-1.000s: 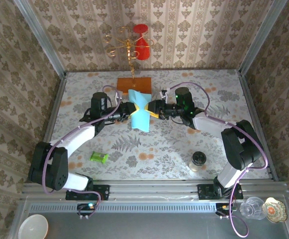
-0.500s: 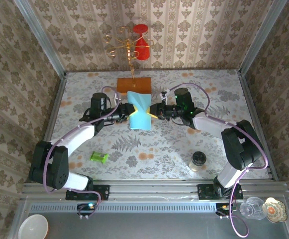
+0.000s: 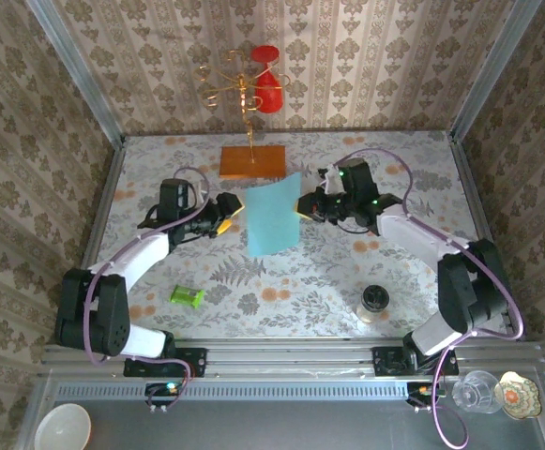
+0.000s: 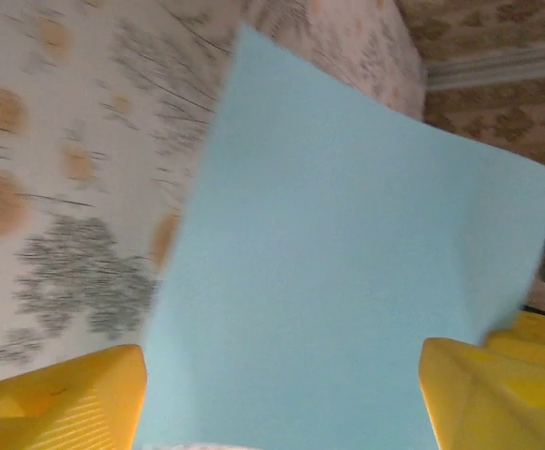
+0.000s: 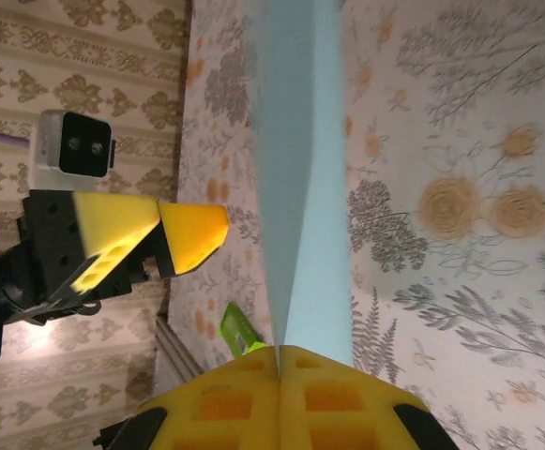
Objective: Fold a paper plane with a square sheet of paper (pick it up from the middle)
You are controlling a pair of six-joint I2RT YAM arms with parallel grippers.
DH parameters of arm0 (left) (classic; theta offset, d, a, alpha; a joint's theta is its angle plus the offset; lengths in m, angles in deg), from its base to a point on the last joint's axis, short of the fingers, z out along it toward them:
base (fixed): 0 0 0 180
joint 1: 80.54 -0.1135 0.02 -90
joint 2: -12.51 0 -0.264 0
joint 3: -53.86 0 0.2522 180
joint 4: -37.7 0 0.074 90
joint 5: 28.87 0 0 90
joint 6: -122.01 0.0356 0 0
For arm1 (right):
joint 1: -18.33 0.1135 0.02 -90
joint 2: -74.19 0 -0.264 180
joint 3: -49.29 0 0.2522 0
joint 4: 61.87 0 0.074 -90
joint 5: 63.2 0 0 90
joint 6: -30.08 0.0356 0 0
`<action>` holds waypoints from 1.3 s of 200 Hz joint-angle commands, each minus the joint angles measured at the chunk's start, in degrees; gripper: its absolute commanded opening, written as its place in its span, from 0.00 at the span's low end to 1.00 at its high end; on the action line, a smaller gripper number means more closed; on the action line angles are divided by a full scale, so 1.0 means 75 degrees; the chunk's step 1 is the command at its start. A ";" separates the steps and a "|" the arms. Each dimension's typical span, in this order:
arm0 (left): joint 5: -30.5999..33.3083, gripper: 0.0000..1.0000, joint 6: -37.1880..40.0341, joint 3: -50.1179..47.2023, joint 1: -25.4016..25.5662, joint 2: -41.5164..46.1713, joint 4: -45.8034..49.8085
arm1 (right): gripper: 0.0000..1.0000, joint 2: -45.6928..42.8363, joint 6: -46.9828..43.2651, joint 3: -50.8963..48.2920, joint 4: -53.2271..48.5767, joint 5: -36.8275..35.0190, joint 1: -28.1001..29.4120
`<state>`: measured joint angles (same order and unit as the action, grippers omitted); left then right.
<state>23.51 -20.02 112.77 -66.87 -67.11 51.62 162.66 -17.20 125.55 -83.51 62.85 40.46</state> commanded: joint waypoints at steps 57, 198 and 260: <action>0.0837 1.00 0.0762 -0.0616 -0.0323 0.0774 0.0612 | 0.00 0.0247 -0.0434 0.1330 -0.1844 -0.0922 0.0813; 0.1497 0.86 0.0947 -0.0563 0.1509 -0.0283 0.0711 | 0.01 0.2090 0.1105 -0.1137 0.1946 -0.0666 0.1092; 0.1997 0.69 0.1368 0.0112 0.2480 -0.1168 0.1195 | 0.01 0.2080 0.1250 -0.1660 0.2053 -0.0973 0.1092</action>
<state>35.70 -12.63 110.32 -49.71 -74.17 56.98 178.11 -8.63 113.42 -69.39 57.37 48.88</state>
